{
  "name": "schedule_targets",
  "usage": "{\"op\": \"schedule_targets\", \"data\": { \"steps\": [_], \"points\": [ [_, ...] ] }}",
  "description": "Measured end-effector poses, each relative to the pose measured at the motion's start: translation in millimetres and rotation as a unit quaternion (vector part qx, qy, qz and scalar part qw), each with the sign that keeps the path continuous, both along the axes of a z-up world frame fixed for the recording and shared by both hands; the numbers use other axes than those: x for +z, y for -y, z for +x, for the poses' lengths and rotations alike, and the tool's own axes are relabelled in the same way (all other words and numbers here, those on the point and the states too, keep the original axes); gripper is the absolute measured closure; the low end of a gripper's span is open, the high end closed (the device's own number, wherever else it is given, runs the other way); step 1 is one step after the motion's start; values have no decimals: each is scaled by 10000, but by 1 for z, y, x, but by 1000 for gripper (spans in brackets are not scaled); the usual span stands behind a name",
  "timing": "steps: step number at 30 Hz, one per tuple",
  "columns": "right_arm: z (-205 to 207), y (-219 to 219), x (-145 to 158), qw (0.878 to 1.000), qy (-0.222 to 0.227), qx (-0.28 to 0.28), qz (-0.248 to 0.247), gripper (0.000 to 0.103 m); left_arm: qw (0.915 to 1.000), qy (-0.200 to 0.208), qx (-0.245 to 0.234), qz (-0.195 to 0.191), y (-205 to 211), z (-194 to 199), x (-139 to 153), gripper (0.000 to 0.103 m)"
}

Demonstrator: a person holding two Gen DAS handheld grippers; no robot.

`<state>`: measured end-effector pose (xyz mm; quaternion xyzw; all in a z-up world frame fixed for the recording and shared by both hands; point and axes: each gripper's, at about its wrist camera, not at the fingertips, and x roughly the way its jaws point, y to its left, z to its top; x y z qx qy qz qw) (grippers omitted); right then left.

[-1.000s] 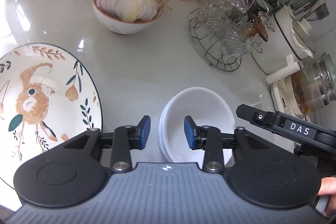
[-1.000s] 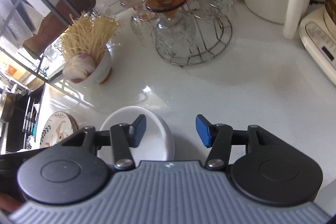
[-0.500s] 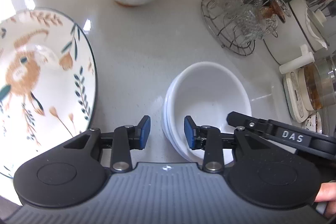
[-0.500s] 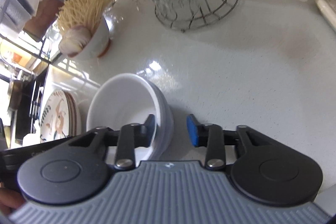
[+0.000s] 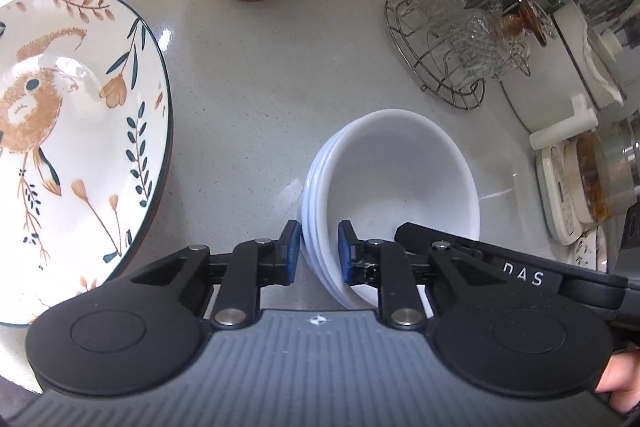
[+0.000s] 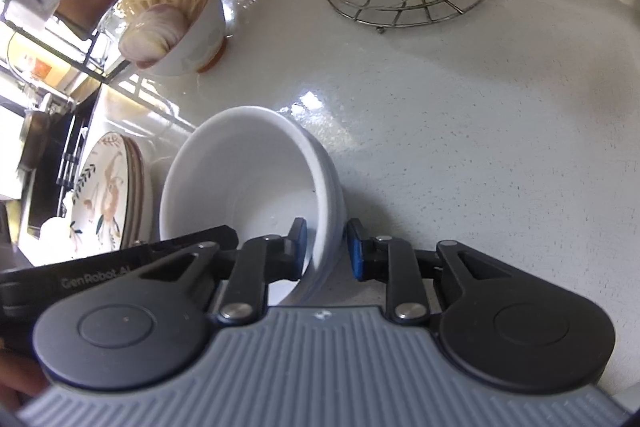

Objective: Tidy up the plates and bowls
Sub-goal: 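Close both grippers on the rim of the stacked bowls, then lift the bowl stack with both grippers and carry it over the floral plate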

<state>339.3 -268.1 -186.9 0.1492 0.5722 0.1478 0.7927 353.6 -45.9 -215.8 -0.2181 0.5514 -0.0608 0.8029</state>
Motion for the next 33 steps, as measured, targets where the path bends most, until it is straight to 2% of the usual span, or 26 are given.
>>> {"op": "schedule_targets", "data": {
  "steps": [8,13,24,33],
  "points": [
    [-2,-2,5,10000,-11,52,-38,80,10000,-36,-34,-68,-4,-6,6,80],
    [-5,-2,21,10000,53,4,-28,80,9999,8,-77,-91,-7,-8,23,80],
    [-6,-18,70,9988,481,-24,44,80,9988,489,-79,-28,-26,-13,78,80],
    [-5,-46,92,9965,804,71,216,80,9964,836,66,107,-56,-23,110,80]
  ]
}}
